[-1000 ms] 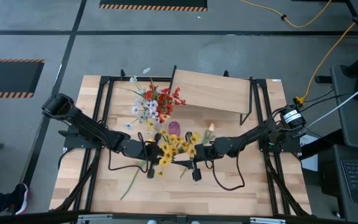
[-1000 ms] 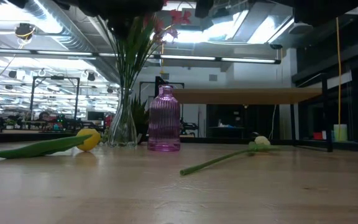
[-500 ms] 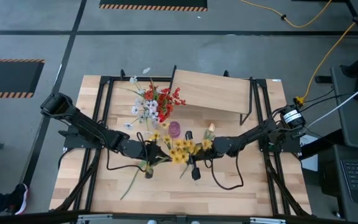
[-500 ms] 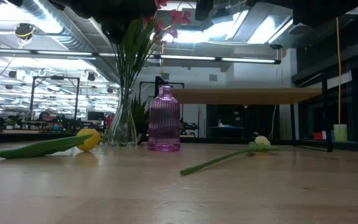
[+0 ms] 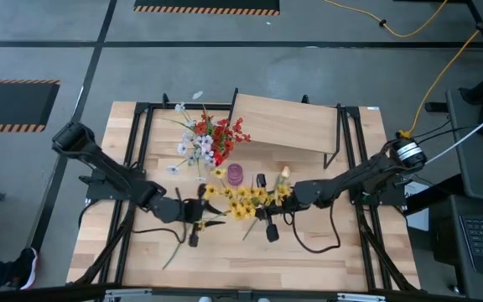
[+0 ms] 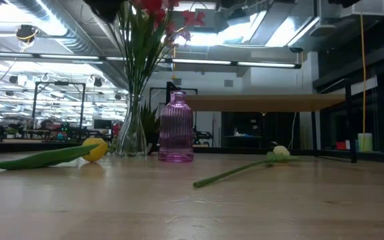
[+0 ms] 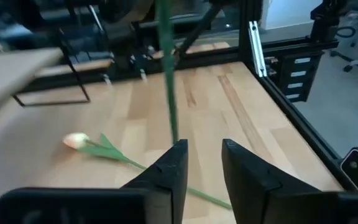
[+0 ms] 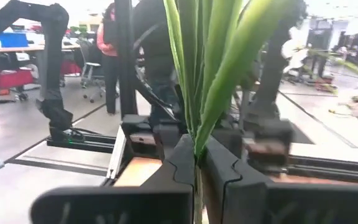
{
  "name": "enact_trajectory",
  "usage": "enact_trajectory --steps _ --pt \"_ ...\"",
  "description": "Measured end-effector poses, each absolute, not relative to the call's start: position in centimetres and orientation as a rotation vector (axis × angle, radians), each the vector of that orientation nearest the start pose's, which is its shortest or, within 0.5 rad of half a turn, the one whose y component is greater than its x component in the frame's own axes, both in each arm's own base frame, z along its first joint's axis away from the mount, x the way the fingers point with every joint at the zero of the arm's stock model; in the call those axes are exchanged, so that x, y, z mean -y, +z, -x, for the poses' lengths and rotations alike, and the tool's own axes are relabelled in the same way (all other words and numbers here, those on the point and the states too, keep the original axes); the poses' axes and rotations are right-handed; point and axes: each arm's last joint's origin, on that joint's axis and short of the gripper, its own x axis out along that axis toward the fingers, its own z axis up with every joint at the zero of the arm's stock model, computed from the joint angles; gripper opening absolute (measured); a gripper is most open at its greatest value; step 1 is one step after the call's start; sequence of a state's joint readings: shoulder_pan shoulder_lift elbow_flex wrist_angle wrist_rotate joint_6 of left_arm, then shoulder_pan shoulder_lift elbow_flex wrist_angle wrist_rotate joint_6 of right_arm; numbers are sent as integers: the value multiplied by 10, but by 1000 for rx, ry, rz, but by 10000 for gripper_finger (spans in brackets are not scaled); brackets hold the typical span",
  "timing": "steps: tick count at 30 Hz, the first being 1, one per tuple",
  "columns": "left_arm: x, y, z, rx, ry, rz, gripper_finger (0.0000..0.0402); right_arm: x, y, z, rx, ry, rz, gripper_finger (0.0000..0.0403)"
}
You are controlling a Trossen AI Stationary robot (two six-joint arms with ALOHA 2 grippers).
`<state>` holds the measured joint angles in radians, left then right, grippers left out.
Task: Pick and place flowers into a vace then onto a shelf
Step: Put the yellow flowers into the violet vase
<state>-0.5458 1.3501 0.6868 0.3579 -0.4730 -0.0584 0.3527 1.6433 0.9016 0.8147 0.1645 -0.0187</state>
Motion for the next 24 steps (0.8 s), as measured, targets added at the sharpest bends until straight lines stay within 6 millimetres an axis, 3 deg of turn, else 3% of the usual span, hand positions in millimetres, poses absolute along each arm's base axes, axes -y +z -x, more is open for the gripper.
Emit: enact_trajectory --steps 4,11,24 --pt "141 241 -231 -241 -34 -158 86 -115 255 -334 34 126 19 6" --pt "137 237 -202 -200 -37 -130 8 -97 253 -339 19 33 51 4" --pt "118 213 -188 -146 0 -33 2 -36 251 -351 -6 -145 36 4"
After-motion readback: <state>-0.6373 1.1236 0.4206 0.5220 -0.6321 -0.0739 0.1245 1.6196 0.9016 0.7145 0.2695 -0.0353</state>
